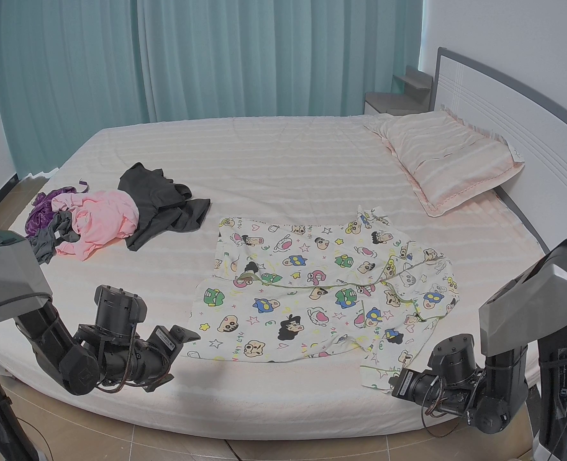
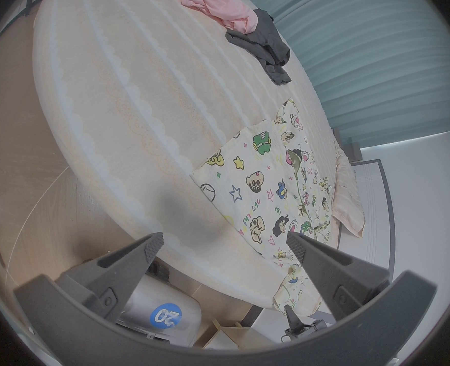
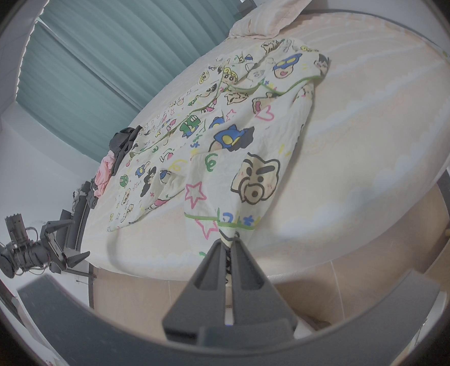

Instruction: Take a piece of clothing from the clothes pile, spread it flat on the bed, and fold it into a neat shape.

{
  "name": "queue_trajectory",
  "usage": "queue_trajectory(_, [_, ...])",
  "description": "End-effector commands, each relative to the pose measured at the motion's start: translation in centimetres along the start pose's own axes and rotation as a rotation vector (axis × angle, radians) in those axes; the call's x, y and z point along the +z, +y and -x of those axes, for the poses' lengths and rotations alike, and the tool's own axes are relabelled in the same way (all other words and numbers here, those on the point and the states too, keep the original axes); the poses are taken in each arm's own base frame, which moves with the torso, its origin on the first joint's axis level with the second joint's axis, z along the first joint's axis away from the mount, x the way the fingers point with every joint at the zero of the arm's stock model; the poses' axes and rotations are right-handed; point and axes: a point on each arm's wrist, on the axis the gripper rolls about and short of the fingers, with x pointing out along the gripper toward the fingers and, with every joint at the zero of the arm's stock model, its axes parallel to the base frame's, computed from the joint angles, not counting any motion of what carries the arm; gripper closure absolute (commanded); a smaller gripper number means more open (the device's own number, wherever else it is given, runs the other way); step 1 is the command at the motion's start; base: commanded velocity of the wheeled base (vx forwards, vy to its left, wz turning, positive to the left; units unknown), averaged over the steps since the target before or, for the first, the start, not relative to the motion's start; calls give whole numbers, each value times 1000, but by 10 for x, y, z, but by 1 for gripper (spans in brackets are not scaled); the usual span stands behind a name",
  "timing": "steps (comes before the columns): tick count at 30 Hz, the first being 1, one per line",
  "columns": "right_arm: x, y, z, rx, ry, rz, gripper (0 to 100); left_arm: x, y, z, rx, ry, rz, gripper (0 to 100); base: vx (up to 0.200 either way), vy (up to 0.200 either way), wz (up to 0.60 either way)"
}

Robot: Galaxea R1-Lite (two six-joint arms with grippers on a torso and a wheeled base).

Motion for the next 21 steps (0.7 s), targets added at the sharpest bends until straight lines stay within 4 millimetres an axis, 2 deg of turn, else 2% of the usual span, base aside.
queue_trajectory(1, [10,0,20,5,-35,26,100,-1,1,0,1,0,1,0,0,0,0])
queue_trajectory(6, [31,-5,41,-17,-95,112,100,-1,2,0,-1,-1,-1,0,0,0,0])
queue_trajectory(12, [41,0,65,-46,-84,206,100,-1,3,0,-1,-1,-3,0,0,0,0])
queue_trajectory(21, [53,9,81,-87,-32,276,100,-1,2,0,-2,-3,-3,0,0,0,0])
